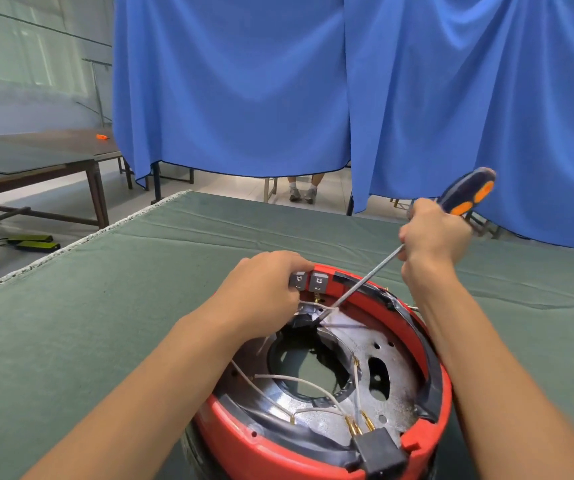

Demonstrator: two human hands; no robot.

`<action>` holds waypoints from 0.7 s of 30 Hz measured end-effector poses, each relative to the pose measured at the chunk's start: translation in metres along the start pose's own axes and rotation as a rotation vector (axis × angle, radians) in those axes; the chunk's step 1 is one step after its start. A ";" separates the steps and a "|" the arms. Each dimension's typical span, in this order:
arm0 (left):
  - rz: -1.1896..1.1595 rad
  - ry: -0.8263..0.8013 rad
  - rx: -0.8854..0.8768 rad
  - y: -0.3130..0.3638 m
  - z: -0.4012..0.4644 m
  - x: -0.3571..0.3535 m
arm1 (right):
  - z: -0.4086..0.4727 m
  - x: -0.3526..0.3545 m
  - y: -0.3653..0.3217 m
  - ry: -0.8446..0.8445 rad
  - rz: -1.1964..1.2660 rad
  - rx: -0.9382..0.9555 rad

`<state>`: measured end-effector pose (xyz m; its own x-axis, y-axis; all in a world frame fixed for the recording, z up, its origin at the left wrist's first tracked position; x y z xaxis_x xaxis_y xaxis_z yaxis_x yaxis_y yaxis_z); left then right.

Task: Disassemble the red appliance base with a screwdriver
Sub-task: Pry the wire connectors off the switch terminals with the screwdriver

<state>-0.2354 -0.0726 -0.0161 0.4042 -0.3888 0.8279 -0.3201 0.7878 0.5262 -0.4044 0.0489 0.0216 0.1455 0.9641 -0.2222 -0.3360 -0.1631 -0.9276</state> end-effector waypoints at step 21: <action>0.505 -0.101 0.136 0.003 -0.019 0.002 | -0.030 0.033 -0.048 -0.001 0.337 0.306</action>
<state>-0.2193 -0.0619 -0.0167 0.0888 -0.0263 0.9957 -0.5641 0.8225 0.0720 -0.3554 0.0819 0.0501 -0.0199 0.8681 -0.4959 -0.6243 -0.3982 -0.6721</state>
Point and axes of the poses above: each hand's wrist, its own z-axis towards the middle knuckle, its own x-axis out of the back of the hand, y = z × x, the point moved 2 cm from there along z, towards the middle knuckle, and after that the axes turned 8 degrees about x, right-handed, at the moved point
